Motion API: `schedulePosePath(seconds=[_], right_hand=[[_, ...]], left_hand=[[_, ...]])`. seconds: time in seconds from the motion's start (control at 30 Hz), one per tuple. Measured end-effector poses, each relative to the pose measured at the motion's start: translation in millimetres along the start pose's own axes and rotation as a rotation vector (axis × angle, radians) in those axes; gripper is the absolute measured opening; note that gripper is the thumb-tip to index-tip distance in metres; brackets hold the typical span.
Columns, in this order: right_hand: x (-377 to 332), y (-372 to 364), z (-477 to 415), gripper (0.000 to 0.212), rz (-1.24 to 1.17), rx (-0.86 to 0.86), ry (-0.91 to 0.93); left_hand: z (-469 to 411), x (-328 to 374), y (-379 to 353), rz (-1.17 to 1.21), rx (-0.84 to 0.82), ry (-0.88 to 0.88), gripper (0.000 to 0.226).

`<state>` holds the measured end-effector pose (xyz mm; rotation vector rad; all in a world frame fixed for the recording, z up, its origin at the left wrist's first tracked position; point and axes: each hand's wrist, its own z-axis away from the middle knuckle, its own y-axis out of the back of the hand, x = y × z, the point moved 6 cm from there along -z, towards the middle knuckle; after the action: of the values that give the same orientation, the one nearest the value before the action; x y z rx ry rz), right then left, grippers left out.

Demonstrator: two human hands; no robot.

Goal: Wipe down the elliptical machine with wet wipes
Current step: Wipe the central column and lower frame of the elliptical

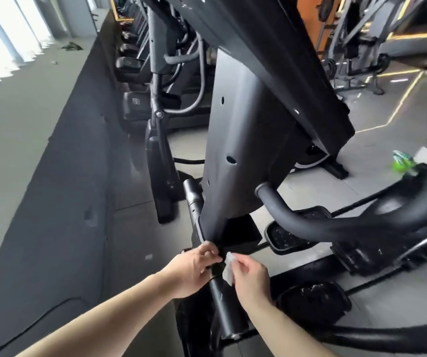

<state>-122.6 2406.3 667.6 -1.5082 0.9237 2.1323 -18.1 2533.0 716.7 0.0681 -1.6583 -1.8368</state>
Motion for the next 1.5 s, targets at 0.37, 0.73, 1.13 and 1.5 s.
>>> schedulePosePath(seconds=[0.37, 0.73, 1.13, 1.5], right_hand=[[-26.9, -22.1, 24.8, 0.015, 0.013, 0.397, -0.077], [-31.3, -42.0, 136.6, 0.024, 0.687, 0.842, 0.051], [-28.5, -121.2, 90.5, 0.075, 1.047, 0.576, -0.048], [-12.0, -93.1, 104.9, 0.078, 0.940, 0.824, -0.411]], left_hand=[[-28.1, -31.2, 2.8, -0.191, 0.033, -0.672, 0.064], [-19.1, -34.4, -7.6, -0.263, -0.144, -0.680, 0.070], [-23.3, -38.9, -0.2, -0.261, -0.150, -0.662, 0.070], [-31.8, -35.3, 4.5, -0.429, -0.179, -0.857, 0.073]])
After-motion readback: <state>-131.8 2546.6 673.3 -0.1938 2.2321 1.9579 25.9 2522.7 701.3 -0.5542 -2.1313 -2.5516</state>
